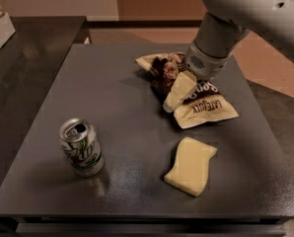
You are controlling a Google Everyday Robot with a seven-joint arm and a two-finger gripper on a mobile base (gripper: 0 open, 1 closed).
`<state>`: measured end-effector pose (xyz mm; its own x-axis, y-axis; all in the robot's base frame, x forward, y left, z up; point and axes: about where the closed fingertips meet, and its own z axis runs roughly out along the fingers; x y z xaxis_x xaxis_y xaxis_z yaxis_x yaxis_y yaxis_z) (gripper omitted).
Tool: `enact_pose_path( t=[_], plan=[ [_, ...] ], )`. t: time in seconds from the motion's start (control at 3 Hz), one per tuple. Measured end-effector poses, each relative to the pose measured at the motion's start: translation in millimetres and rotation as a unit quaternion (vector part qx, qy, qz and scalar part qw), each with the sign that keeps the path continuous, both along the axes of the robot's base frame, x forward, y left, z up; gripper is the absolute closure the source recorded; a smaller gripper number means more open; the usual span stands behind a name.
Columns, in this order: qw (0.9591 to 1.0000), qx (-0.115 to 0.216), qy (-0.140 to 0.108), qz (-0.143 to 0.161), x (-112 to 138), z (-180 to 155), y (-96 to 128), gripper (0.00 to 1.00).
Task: Move brown chip bag near 7up can
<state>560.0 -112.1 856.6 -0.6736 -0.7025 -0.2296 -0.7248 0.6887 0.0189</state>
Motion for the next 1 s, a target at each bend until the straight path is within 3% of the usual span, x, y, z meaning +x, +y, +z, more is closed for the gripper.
enact_pose_path(
  t=[0.33, 1.0],
  plan=[
    [1.0000, -0.004, -0.002, -0.008, 3.5, -5.9, -2.0, 0.00],
    [1.0000, 0.006, -0.006, -0.001, 5.7, -3.0, -3.0, 0.41]
  ],
)
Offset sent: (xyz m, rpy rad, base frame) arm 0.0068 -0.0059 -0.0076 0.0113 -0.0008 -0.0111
